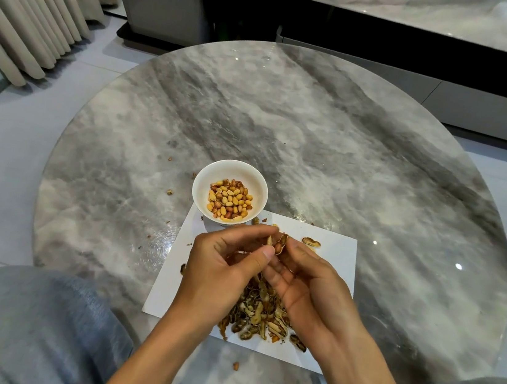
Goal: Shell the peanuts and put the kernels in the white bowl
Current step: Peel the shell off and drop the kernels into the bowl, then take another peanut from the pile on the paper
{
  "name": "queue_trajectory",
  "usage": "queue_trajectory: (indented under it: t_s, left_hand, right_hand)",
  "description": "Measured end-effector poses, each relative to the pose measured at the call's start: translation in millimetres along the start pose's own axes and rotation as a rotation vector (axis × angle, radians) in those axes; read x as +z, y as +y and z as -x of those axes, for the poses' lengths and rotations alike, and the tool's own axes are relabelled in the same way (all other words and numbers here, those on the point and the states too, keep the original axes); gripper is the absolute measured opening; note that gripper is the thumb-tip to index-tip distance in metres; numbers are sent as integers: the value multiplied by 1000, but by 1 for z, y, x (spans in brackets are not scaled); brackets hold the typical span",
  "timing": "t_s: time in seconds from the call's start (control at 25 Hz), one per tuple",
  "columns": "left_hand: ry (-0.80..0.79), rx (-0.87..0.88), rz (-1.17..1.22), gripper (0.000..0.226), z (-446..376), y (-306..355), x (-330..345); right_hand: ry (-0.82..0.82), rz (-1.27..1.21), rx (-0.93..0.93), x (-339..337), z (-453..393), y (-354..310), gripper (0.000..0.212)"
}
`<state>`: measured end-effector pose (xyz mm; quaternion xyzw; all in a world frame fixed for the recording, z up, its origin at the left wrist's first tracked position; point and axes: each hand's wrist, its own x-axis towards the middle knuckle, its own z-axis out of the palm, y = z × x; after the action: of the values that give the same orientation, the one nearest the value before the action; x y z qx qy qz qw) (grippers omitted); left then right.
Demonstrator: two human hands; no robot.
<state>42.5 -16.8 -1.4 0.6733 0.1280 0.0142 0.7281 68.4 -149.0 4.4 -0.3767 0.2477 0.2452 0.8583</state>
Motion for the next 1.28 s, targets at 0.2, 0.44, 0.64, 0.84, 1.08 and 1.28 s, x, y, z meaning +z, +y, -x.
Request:
queue_trajectory:
  t_s: [0.2, 0.44, 0.64, 0.84, 1.08, 1.28]
  left_hand:
    - [130, -460, 562, 24, -3, -9, 6]
    - [155, -634, 817, 24, -5, -10, 6]
    - [155, -641, 892, 32, -4, -8, 7]
    - [110, -668, 925, 37, -4, -4, 5]
    - [92, -652, 855, 32, -2, -6, 6]
    - [129, -559, 653, 33, -2, -9, 7]
  right_hand:
    - [33, 241, -168, -3, -2, 4, 13]
    - [-70, 1653, -1070, -8, -3, 33, 16]
    - [12, 968, -586, 2, 5, 10, 23]
    - [202, 493, -289, -5, -2, -6, 13]
    - [344, 1195, -560, -21, -9, -2, 20]
    - [108, 1527, -861, -13, -4, 24, 21]
